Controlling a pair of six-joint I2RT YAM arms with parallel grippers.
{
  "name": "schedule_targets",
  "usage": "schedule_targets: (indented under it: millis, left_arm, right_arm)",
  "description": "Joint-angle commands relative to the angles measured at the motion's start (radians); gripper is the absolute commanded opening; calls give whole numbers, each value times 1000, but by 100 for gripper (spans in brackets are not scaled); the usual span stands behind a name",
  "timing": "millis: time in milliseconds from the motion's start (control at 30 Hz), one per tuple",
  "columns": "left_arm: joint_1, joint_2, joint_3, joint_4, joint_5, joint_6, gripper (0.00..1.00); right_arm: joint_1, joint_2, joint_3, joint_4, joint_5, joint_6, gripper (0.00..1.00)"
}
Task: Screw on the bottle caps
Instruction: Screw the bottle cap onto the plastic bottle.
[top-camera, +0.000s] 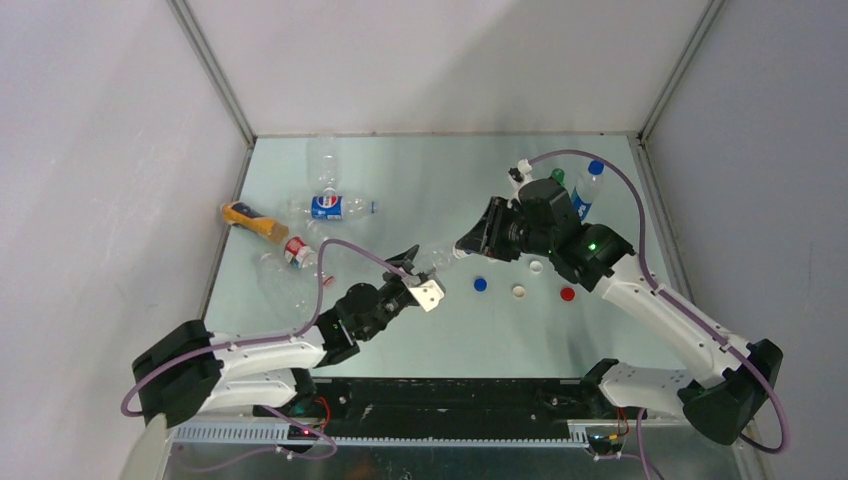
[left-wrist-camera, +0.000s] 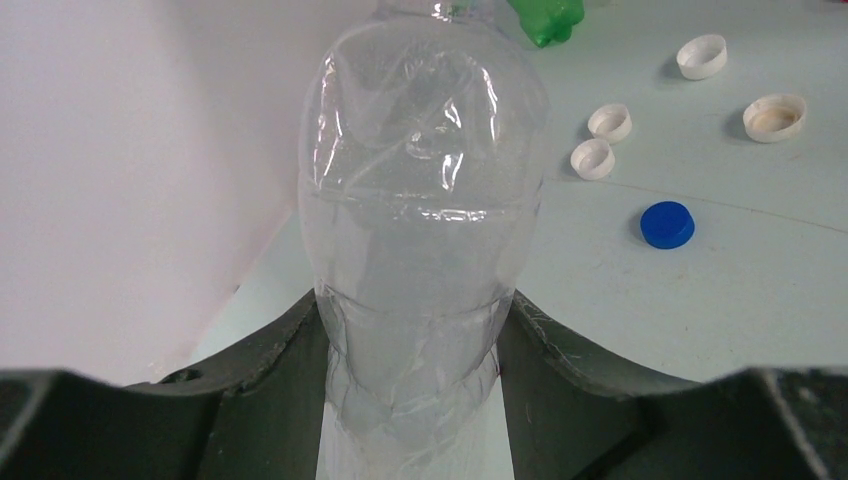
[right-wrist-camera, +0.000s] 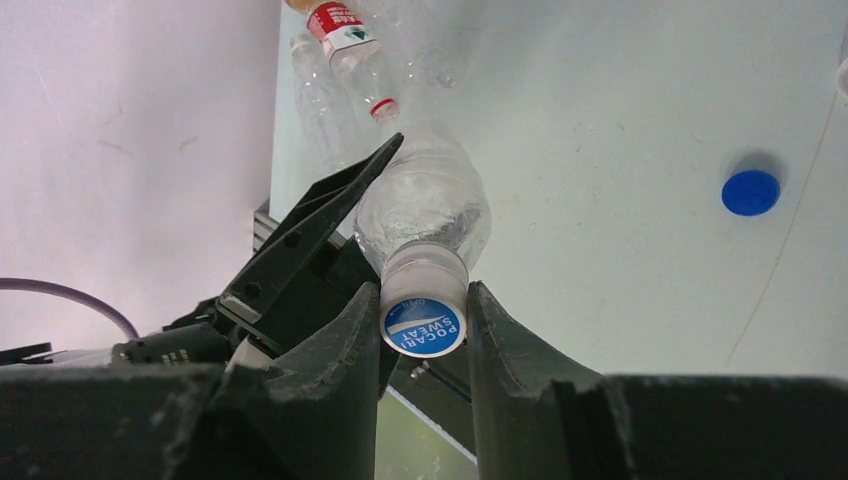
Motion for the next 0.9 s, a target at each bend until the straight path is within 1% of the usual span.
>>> schedule_targets:
  millis: [0,67,133,167,200,233,267,300,333,367,433,633,867]
  left_arm:
    - [-47,-9,35,442,55,4,0]
    - [-53,-9,31,441,53,12,0]
    - [-55,-7,27,439,52,12,0]
    - [-56,-6,26,436,49,11,0]
    - [-56,-5,23,429,47,10,0]
    - [-56,-5,21,425,38,4,0]
    - [-56,-3,16,420,34,-2,0]
    - [-56,0,7,419,23,-14,0]
    - [-56,3,2,419,17,-24,0]
    - [-56,5,-6,416,6,-49,0]
    - [-56,8,-13,389,-4,-81,0]
    - [-56,32,-24,332,-26,-139,0]
    - [-48,53,-12,249,-5,-281,0]
  right_arm:
    - [29,29,-23,-12,-112,111,15]
    - [27,26,-22,-12,-113,123,18]
    - [28,24,-23,-9,-113,132,24]
    - [26,22,-22,-3,-113,135,29]
    - [25,21,-23,0,-113,135,32]
    - [25,16,-23,8,-112,137,39]
    - [24,14,-22,13,-112,136,42]
    - [24,9,-23,21,-111,134,50]
    - [24,6,-22,25,-112,133,54]
    - [21,0,-22,34,-112,129,60]
    - [19,-9,-23,45,-109,121,65]
    - [19,-27,11,37,-100,63,71]
    - [1,-56,71,-30,-104,-89,83]
